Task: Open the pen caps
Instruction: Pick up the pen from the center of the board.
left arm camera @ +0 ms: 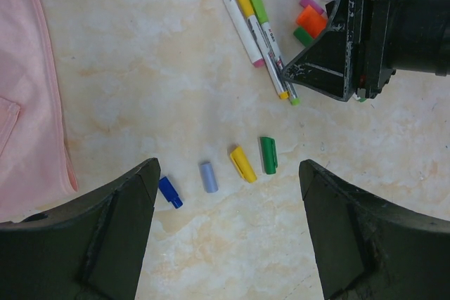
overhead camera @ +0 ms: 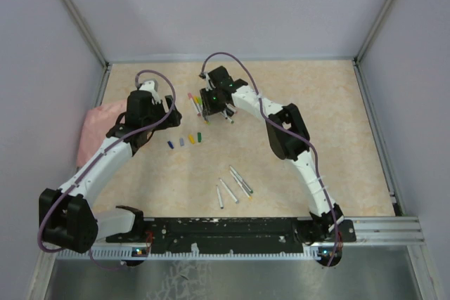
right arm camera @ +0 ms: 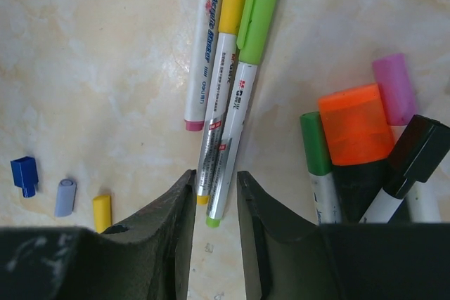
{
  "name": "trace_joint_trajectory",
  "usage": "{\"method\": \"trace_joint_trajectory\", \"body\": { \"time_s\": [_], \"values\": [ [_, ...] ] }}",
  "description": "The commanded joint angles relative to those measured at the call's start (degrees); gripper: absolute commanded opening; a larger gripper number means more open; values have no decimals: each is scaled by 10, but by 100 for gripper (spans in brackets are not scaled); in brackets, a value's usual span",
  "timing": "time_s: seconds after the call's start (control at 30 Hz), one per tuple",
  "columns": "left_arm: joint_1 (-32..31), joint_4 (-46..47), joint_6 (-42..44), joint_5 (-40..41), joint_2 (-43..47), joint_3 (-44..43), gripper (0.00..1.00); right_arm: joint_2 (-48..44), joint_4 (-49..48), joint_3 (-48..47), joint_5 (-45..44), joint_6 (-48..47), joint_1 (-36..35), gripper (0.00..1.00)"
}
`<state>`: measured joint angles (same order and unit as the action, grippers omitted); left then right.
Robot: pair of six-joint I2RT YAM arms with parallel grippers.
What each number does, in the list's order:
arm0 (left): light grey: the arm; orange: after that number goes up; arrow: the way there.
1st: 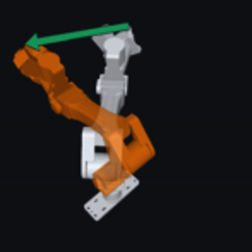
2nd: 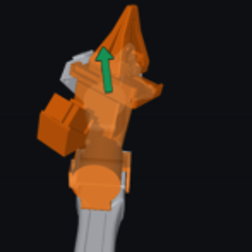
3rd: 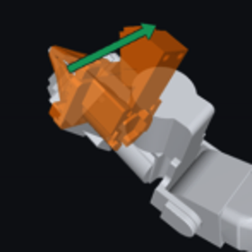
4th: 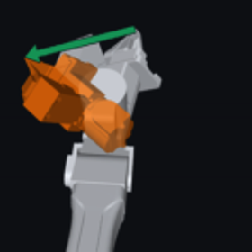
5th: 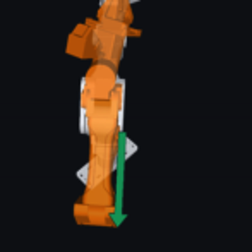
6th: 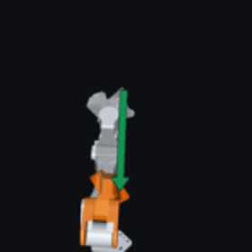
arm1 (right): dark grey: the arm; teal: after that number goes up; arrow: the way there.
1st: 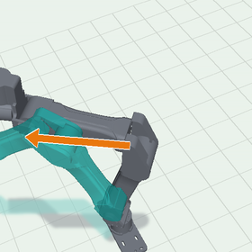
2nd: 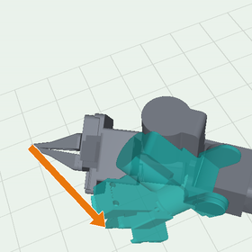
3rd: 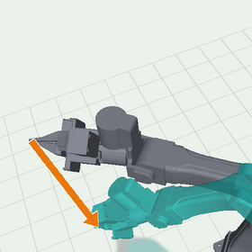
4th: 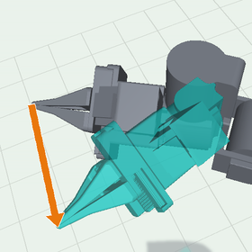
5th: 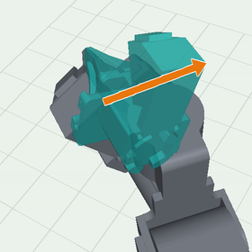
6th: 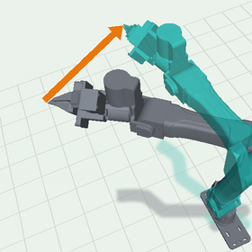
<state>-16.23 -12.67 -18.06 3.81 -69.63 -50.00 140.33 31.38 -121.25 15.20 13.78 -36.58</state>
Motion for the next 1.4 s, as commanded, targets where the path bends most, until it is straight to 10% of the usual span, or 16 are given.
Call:
{"method": "trace_joint_trajectory", "body": {
  "time_s": [0.0, 1.37],
  "values": [
    [3, 20, 10, -7, -2, -20, 85, 9, 1, -41, -7, 5, 3, 29],
    [2, 21, 9, -14, 0, -15, 85, 10, 58, -40, -102, -67, -13, 22]
  ]
}}
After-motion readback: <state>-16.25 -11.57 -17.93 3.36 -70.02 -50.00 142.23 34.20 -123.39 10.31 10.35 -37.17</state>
